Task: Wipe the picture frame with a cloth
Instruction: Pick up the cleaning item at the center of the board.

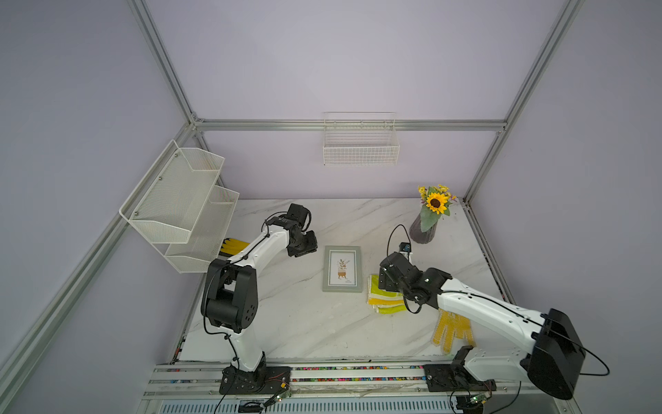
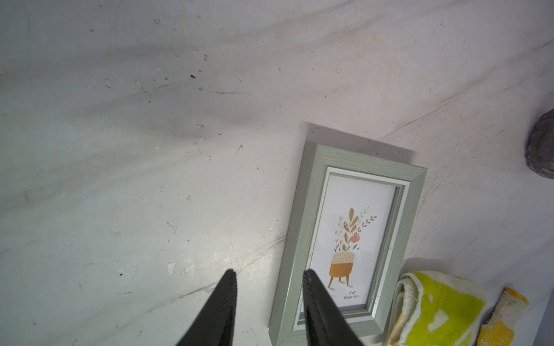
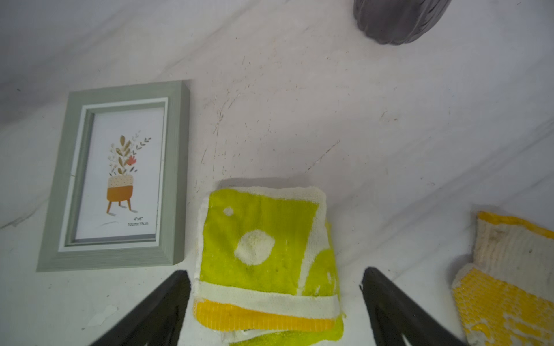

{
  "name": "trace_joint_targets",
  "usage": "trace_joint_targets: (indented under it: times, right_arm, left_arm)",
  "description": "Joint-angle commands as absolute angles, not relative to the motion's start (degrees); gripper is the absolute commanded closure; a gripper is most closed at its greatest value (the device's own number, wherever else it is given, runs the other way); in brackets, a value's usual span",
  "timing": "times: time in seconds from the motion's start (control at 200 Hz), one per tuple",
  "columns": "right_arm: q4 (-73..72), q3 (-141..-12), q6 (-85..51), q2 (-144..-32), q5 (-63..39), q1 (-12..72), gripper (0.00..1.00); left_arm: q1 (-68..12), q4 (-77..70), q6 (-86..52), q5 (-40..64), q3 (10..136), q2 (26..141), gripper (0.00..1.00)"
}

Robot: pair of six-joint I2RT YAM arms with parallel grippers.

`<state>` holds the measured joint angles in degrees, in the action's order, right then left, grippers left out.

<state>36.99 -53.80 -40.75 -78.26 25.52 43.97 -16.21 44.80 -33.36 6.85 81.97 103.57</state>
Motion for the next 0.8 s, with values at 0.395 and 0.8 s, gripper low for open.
trace_joint_targets:
  times: [0.395,0.8]
  right_arm:
    - [37.2,-53.6,-34.3,-86.5,16.4,39.2,0.05]
    - [39.2,-55.8,-31.0,-96.6,12.7,38.1,0.05]
  left_arm:
    - [-16.4,41.1,-33.7,9.1,80.9,103.6,0.61]
    - [-16.4,39.8,-33.8,7.3,80.7,103.2,0.61]
